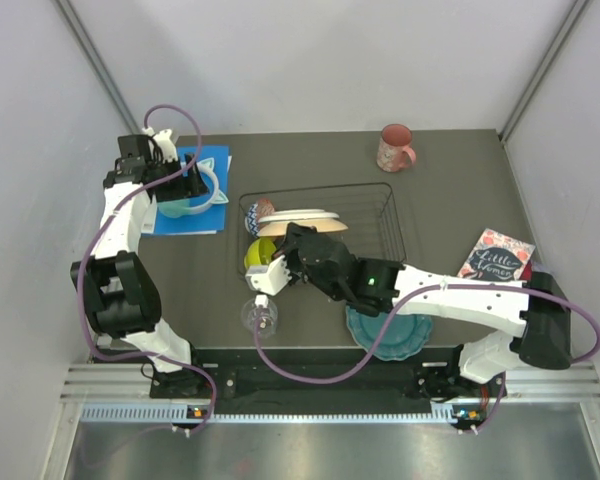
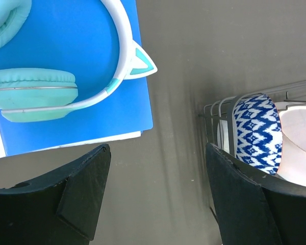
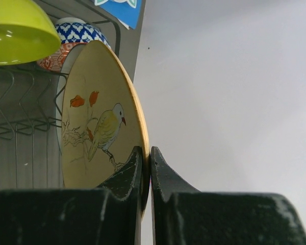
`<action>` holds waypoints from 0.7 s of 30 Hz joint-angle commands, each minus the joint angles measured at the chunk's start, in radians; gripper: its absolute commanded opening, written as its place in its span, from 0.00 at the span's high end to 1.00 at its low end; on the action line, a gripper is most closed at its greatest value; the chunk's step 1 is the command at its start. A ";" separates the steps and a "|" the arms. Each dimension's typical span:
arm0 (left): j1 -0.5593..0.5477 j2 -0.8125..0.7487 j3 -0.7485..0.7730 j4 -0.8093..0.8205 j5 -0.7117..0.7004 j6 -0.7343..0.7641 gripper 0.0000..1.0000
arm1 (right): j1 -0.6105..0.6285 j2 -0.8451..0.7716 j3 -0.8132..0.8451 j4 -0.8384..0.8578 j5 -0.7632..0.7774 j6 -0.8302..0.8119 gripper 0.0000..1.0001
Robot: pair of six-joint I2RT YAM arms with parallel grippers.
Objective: Load the mixed dishes into the dish rack
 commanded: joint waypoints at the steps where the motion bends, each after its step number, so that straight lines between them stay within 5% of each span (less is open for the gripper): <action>1: 0.010 -0.005 -0.008 0.054 0.019 -0.003 0.21 | -0.001 -0.081 -0.009 0.189 0.032 -0.062 1.00; 15: 0.024 -0.006 0.002 0.047 0.036 -0.003 0.21 | -0.067 -0.124 -0.262 0.396 -0.030 -0.088 1.00; 21: 0.024 -0.003 0.003 0.048 0.037 -0.003 0.21 | -0.075 -0.108 -0.238 0.406 -0.054 -0.030 1.00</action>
